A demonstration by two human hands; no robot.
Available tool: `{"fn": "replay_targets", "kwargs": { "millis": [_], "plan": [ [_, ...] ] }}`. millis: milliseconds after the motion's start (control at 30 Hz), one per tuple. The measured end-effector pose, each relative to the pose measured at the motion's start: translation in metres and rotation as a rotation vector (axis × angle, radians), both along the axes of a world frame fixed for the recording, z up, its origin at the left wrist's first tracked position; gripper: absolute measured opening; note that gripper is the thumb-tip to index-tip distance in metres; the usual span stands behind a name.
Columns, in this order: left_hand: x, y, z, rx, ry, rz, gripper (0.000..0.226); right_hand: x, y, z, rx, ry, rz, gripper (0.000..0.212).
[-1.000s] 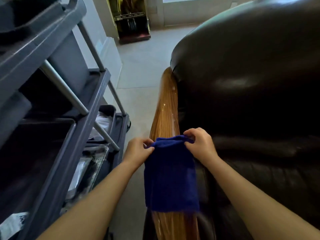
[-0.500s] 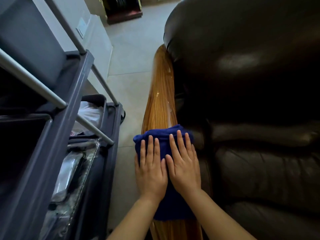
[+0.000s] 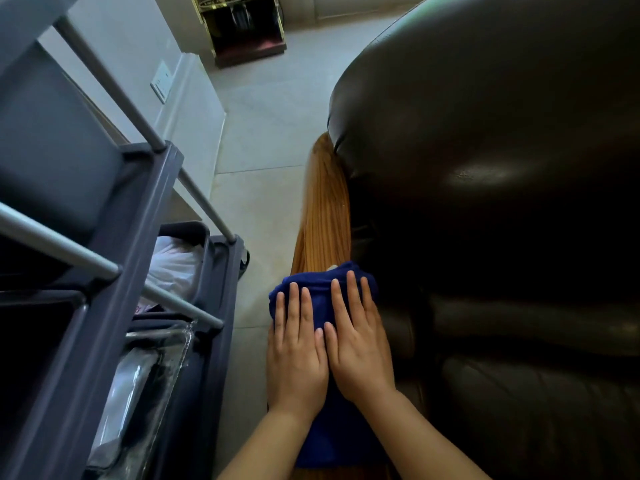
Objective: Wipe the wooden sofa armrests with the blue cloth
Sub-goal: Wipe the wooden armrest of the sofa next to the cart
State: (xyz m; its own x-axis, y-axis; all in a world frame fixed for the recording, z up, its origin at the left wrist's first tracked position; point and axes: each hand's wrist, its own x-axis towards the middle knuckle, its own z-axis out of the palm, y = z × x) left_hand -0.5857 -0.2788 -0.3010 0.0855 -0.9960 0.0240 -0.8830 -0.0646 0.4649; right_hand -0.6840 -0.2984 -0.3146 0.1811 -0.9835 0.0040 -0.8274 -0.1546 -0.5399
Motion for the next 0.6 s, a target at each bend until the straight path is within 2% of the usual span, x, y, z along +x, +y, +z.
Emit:
{"fn": "replay_targets", "kwargs": {
  "millis": [200,433,600],
  "plan": [
    [0.003,-0.03,0.004,0.012,0.061,-0.019,0.059,0.003,-0.032,0.0,0.022,-0.044,-0.007,0.06],
    [0.009,-0.067,0.005,0.023,0.121,-0.075,0.057,0.007,-0.068,0.002,0.033,-0.11,-0.021,0.071],
    [0.013,-0.078,0.002,0.019,0.116,-0.129,0.058,0.009,-0.095,0.006,0.129,-0.382,-0.09,0.088]
  ]
}}
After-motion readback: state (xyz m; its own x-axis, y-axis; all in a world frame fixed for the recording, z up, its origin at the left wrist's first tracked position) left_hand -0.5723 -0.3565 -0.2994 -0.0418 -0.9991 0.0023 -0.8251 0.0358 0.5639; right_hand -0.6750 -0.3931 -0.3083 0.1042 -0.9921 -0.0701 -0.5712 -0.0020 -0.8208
